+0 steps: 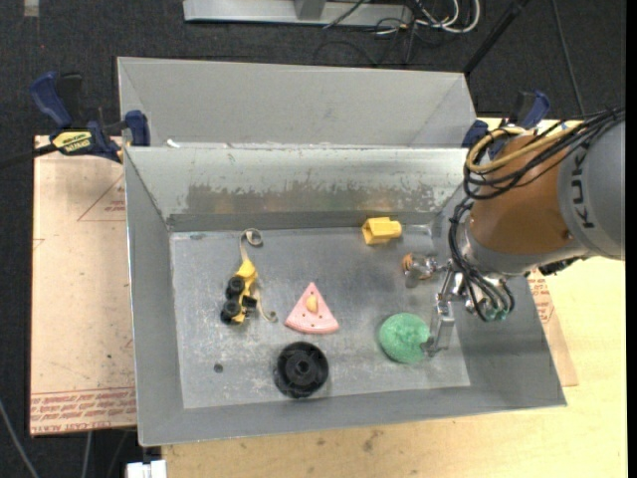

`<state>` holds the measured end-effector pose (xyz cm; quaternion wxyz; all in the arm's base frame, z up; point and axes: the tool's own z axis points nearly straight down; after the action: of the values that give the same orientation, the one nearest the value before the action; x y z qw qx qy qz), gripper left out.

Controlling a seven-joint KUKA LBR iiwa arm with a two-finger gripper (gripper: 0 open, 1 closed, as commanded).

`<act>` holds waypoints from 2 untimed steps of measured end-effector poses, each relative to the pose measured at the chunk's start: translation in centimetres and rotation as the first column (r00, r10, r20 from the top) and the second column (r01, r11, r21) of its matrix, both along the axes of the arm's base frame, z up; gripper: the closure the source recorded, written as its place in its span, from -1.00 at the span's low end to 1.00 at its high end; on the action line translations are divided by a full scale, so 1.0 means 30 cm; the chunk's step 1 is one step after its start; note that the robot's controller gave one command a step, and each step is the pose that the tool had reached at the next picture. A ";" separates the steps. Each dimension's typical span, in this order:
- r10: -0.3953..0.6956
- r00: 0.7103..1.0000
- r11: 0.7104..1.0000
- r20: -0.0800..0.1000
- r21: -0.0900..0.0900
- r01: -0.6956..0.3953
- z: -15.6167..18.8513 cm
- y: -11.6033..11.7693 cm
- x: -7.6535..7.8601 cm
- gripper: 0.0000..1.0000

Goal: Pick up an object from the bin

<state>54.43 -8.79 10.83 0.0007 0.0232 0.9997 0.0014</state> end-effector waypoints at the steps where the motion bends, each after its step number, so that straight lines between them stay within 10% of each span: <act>1: 0.040 0.999 0.999 -0.005 -0.002 -0.040 -0.048 0.018 -0.082 -1.00; 2: -0.232 0.973 0.973 -0.002 -0.002 0.232 -0.129 0.027 -0.082 1.00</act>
Offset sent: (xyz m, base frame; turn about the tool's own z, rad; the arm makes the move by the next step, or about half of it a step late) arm -0.0250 0.0072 -0.0383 0.2370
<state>51.96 -7.99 6.97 -0.0001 0.1399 0.9902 0.0005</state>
